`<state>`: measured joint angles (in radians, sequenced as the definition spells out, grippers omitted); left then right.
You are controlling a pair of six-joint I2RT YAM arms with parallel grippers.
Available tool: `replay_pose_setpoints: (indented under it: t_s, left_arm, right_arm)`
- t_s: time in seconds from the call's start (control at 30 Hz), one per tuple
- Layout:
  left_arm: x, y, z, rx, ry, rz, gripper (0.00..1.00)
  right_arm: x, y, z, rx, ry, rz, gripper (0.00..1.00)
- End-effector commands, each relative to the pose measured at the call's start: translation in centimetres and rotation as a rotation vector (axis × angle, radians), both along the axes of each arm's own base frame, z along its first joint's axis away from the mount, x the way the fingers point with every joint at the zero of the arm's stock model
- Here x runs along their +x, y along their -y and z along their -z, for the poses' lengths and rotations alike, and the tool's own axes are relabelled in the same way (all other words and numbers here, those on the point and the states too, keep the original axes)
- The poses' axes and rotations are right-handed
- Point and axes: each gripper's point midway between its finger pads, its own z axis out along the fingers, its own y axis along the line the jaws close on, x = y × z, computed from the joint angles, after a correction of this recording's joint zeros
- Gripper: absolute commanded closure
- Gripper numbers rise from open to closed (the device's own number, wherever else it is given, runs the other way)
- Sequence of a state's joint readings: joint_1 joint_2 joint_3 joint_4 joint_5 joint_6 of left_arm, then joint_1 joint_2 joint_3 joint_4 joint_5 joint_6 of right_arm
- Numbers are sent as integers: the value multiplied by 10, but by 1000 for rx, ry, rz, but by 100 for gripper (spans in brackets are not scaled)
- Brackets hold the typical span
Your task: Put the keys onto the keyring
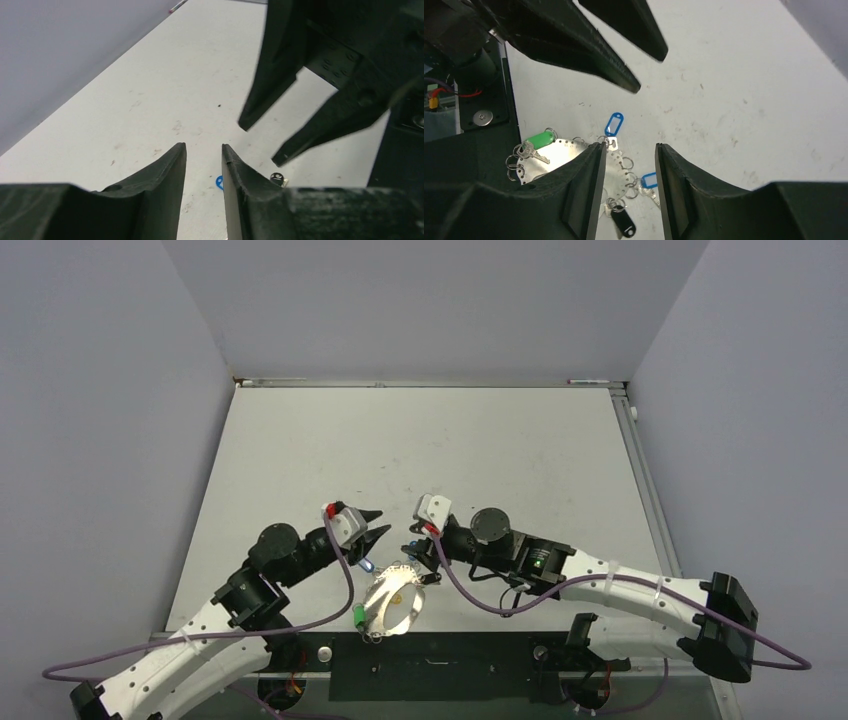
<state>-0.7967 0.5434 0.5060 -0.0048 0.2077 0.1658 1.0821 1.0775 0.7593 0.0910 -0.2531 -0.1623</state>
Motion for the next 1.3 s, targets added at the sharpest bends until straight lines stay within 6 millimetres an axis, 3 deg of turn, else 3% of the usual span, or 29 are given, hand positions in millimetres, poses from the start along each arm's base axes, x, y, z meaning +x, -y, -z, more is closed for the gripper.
replay_pose_setpoints:
  t_s: [0.0, 0.1, 0.27, 0.43, 0.63, 0.73, 0.87, 1.07, 1.27]
  left_arm:
    - [42, -36, -24, -43, 14, -311, 67]
    - [61, -59, -23, -50, -2, -478, 59]
    - [78, -88, -22, -65, -24, -664, 49]
    - [85, -105, -17, -57, -69, -761, 43]
    - [89, -113, -16, -73, -92, -798, 42]
    - [89, -112, -15, -72, -94, -796, 42]
    - [89, -112, -15, -67, -97, -793, 42]
    - [90, -112, -13, -61, -100, -796, 42]
    - [93, -109, -7, -44, -116, -789, 42]
  right_arm:
    - [18, 3, 25, 85, -287, 341, 57]
    - [11, 4, 55, 61, -431, 477, 51]
    - [-20, -10, 105, -44, -634, 586, 42]
    - [-59, -39, 147, -175, -705, 593, 42]
    - [-74, -57, 190, -254, -757, 584, 49]
    - [-68, -52, 204, -276, -783, 610, 50]
    - [-46, -26, 217, -274, -817, 675, 50]
    - [17, 37, 218, -252, -798, 833, 50]
    - [78, 76, 198, -247, -695, 882, 50]
